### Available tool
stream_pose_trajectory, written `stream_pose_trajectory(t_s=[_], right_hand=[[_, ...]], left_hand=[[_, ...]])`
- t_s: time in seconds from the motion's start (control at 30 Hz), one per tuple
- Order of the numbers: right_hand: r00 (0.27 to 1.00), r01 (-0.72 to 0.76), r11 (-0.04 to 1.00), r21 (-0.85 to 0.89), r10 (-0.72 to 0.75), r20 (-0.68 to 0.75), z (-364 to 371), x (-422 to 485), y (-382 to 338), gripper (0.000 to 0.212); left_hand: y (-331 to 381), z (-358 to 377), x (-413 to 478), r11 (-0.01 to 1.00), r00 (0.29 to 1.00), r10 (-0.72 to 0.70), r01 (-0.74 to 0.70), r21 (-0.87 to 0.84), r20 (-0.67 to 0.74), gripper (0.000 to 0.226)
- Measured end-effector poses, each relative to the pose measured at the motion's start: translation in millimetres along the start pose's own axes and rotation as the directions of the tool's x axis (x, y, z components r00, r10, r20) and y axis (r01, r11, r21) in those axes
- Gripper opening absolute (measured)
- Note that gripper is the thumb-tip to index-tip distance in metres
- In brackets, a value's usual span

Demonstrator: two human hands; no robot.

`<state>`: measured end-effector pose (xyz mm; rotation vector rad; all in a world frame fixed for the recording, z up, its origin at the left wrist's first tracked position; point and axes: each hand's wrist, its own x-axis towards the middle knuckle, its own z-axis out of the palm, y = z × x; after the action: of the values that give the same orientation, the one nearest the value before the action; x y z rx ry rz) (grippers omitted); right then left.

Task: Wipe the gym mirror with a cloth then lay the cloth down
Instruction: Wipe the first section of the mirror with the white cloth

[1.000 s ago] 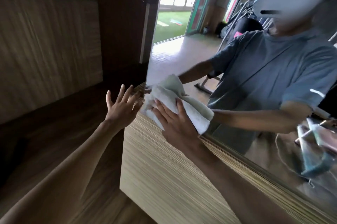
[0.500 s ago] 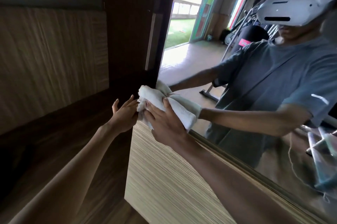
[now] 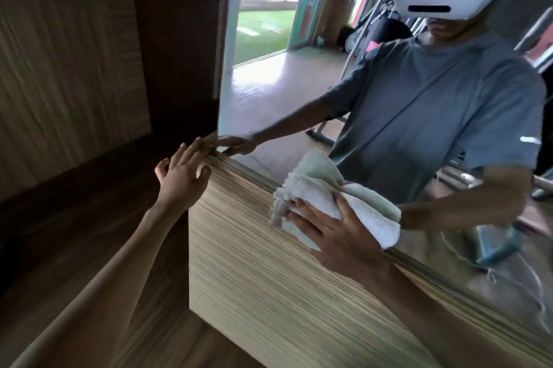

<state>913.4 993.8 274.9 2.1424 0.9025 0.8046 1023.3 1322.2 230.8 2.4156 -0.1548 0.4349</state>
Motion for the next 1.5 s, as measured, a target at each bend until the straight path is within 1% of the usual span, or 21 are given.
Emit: stream_pose_trajectory(t_s=[0.2, 0.37, 0.43, 0.5, 0.6, 0.67, 0.77, 0.83, 0.9, 0.93, 1.0, 1.07, 1.1, 1.13, 1.17, 1.23, 1.27, 1.3, 1.37, 1.47, 1.5], right_hand=[[0.999, -0.050, 0.998, -0.048, 0.050, -0.005, -2.4, -60.7, 12.2, 0.054], [0.997, -0.079, 0.990, -0.113, 0.081, 0.007, -6.4, -128.5, 26.9, 0.060], [0.990, -0.141, 0.985, -0.102, 0.140, -0.010, -11.3, -162.2, 35.6, 0.063], [0.967, -0.252, 0.965, -0.074, 0.249, -0.052, -17.9, -199.1, 46.0, 0.063], [0.885, -0.463, 0.879, -0.114, 0.453, -0.103, -26.3, -262.3, 60.0, 0.059], [0.764, -0.645, 0.749, -0.148, 0.632, -0.133, -31.3, -307.6, 66.5, 0.053], [0.478, -0.878, 0.472, -0.082, 0.854, -0.207, -39.3, -366.2, 76.1, 0.048], [0.302, -0.950, 0.311, -0.009, 0.915, -0.268, -44.2, -395.7, 84.0, 0.051], [0.097, -0.986, 0.139, 0.091, 0.927, -0.363, -49.4, -419.9, 94.6, 0.055], [-0.024, -0.986, 0.045, 0.163, 0.918, -0.396, -52.0, -430.4, 101.3, 0.057], [-0.312, -0.924, -0.172, 0.342, 0.855, -0.413, -61.5, -450.7, 117.9, 0.057], [-0.594, -0.754, -0.365, 0.546, 0.735, -0.328, -77.6, -463.0, 137.3, 0.057], [-0.695, -0.649, -0.445, 0.617, 0.676, -0.243, -86.6, -465.8, 146.5, 0.058], [-0.754, -0.579, -0.515, 0.632, 0.634, -0.173, -95.3, -468.1, 153.0, 0.059], [-0.775, -0.552, -0.559, 0.618, 0.618, -0.132, -102.5, -470.9, 155.6, 0.062], [-0.752, -0.574, -0.556, 0.601, 0.649, -0.117, -114.6, -479.7, 152.1, 0.068], [-0.753, -0.559, -0.558, 0.613, 0.651, -0.094, -123.0, -484.5, 145.9, 0.065], [-0.762, -0.531, -0.578, 0.620, 0.646, -0.050, -130.5, -485.1, 136.2, 0.056], [-0.739, -0.504, -0.631, 0.589, 0.668, 0.084, -142.2, -486.4, 106.3, 0.042], [-0.628, -0.579, -0.610, 0.541, 0.756, 0.181, -161.3, -488.6, 57.5, 0.048], [-0.606, -0.588, -0.623, 0.516, 0.762, 0.229, -166.9, -492.0, 42.0, 0.041]], left_hand=[[44.3, 42.9, -37.6, 0.982, 0.990, -0.104, 0.088, -0.164, -0.095, 0.082], [112.6, 87.8, -75.3, 0.952, 0.983, -0.162, 0.133, -0.275, -0.084, 0.086], [144.7, 105.7, -92.6, 0.948, 0.990, -0.129, 0.104, -0.302, -0.065, 0.088], [181.4, 122.1, -108.4, 0.943, 0.996, -0.076, 0.054, -0.328, -0.054, 0.090], [238.3, 143.3, -129.1, 0.952, 0.990, 0.109, -0.131, -0.275, -0.093, 0.089], [278.3, 155.6, -141.1, 0.937, 0.968, 0.228, -0.247, -0.248, -0.103, 0.088], [339.4, 166.6, -159.8, 0.884, 0.902, 0.417, -0.432, -0.178, -0.113, 0.086], [372.4, 174.4, -174.3, 0.832, 0.837, 0.535, -0.546, -0.098, -0.118, 0.088], [397.1, 182.5, -189.3, 0.799, 0.800, 0.592, -0.598, -0.058, -0.094, 0.089], [403.8, 186.3, -195.4, 0.784, 0.785, 0.615, -0.619, -0.050, -0.080, 0.087], [412.1, 191.5, -207.2, 0.746, 0.747, 0.664, -0.665, -0.039, -0.035, 0.080], [416.4, 195.8, -216.2, 0.712, 0.710, 0.702, -0.702, -0.022, 0.044, 0.076], [418.3, 198.6, -220.7, 0.708, 0.705, 0.705, -0.707, -0.010, 0.085, 0.076], [420.1, 201.1, -225.6, 0.714, 0.709, 0.696, -0.700, -0.006, 0.114, 0.077], [423.3, 202.0, -230.8, 0.731, 0.722, 0.677, -0.682, -0.023, 0.143, 0.078], [431.7, 204.0, -242.0, 0.772, 0.754, 0.634, -0.628, -0.095, 0.172, 0.078], [438.3, 205.2, -248.0, 0.782, 0.763, 0.624, -0.608, -0.139, 0.171, 0.077], [443.5, 206.8, -253.8, 0.781, 0.764, 0.623, -0.599, -0.175, 0.165, 0.076], [449.4, 213.5, -269.2, 0.763, 0.741, 0.643, -0.601, -0.236, 0.191, 0.069], [458.7, 224.2, -296.5, 0.723, 0.668, 0.690, -0.616, -0.314, 0.278, 0.056], [462.9, 227.3, -306.0, 0.717, 0.644, 0.696, -0.601, -0.354, 0.317, 0.055]])
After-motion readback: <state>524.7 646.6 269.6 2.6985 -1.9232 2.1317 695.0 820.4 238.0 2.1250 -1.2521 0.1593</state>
